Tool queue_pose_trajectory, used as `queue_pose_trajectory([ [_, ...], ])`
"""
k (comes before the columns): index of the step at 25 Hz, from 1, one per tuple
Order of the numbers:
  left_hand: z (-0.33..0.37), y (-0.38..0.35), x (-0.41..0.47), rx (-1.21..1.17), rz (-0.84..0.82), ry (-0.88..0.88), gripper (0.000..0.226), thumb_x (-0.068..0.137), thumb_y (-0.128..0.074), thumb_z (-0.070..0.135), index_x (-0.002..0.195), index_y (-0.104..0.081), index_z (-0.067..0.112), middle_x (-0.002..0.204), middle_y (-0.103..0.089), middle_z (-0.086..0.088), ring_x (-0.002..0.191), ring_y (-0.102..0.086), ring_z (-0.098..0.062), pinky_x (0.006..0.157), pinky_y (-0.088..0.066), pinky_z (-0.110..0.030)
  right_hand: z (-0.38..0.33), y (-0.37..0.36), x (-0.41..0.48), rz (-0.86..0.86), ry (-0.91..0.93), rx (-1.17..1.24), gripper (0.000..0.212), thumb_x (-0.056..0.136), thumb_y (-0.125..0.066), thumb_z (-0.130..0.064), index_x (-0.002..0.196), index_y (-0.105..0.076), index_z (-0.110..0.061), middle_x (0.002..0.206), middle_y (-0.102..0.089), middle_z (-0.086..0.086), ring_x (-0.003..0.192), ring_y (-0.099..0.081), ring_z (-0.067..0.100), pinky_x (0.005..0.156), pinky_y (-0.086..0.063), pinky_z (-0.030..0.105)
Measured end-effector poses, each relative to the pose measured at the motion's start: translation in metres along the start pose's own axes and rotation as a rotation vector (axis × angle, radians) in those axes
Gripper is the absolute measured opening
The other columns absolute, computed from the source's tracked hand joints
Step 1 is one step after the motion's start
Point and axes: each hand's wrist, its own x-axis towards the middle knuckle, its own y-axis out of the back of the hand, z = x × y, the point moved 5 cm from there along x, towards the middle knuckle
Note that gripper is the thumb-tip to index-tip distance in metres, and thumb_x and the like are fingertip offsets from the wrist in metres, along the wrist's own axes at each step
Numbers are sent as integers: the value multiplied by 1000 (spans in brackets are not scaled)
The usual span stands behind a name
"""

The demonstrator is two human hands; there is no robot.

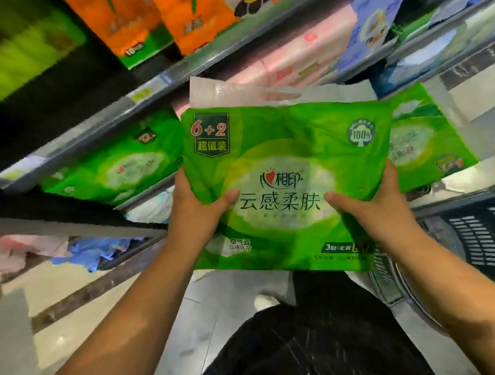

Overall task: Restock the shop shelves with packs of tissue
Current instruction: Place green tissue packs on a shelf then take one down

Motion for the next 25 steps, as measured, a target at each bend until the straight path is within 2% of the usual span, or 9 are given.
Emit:
queue_pose_trajectory([
  [2, -12, 48, -26, -9, 96, 23, 93, 67, -82, 43, 143, -29, 26, 130, -52, 11, 118, -51, -12, 100, -41, -32, -31, -25, -25, -51, 76, -39, 103, 66, -85, -36, 147, -21, -28, 129, -51, -12, 117, -51, 14, 101, -41, 35],
  [5, -20, 124, -62, -39, 232, 20, 91, 68, -81, 43, 140, -30, 24, 128, -50, 9, 117, -49, -13, 99, -40, -32, -83, -60, -63, -112, 220, -25, 97, 66, -86, -31, 142, -26, -29, 121, -52, -12, 113, -54, 16, 97, -46, 39],
  [7, -15, 174, -84, -23, 315, 6, 91, 65, -80, 49, 137, -30, 24, 130, -51, 5, 117, -50, -17, 99, -42, -37, -121, -79, -86, -138, 310, -3, 93, 67, -86, -27, 141, -29, -29, 119, -54, -12, 109, -55, 15, 94, -47, 38],
  [11, 9, 260, -112, -6, 483, -63, 75, 68, -81, 45, 124, -33, 27, 112, -51, 10, 104, -52, -15, 86, -43, -31, -201, -107, -119, -198, 470, 58, 86, 70, -84, -24, 138, -32, -29, 121, -57, -8, 109, -57, 17, 90, -48, 37],
  [14, 35, 314, -122, 3, 577, -110, 78, 68, -81, 45, 127, -34, 23, 110, -53, 7, 104, -54, -19, 88, -45, -35, -260, -118, -134, -220, 568, 97, 86, 70, -84, -23, 137, -30, -25, 118, -56, -7, 107, -56, 17, 90, -47, 38],
  [18, 72, 369, -131, 51, 681, -157, 77, 69, -80, 46, 127, -34, 21, 107, -52, 10, 97, -52, -14, 77, -40, -28, -334, -124, -143, -273, 641, 163, 82, 59, -85, -33, 126, -37, -26, 117, -60, -2, 102, -60, 21, 83, -51, 42],
  [20, 96, 394, -132, 84, 733, -196, 79, 69, -79, 48, 127, -33, 20, 109, -52, 8, 99, -53, -17, 80, -43, -32, -371, -124, -147, -315, 697, 200, 78, 62, -85, -29, 123, -38, -28, 110, -61, -4, 96, -60, 17, 73, -51, 37],
  [22, 118, 416, -127, 99, 757, -215, 85, 67, -79, 51, 130, -32, 20, 118, -55, 2, 107, -55, -22, 89, -48, -41, -406, -123, -150, -324, 758, 195, 74, 69, -84, -22, 126, -37, -24, 103, -59, -9, 89, -58, 9, 63, -45, 30],
  [25, 145, 441, -119, 98, 789, -257, 87, 67, -80, 50, 132, -31, 20, 122, -55, 1, 113, -55, -25, 93, -48, -46, -449, -120, -155, -277, 871, 150, 72, 71, -84, -26, 125, -35, -24, 97, -56, -14, 89, -57, 10, 63, -43, 30],
])
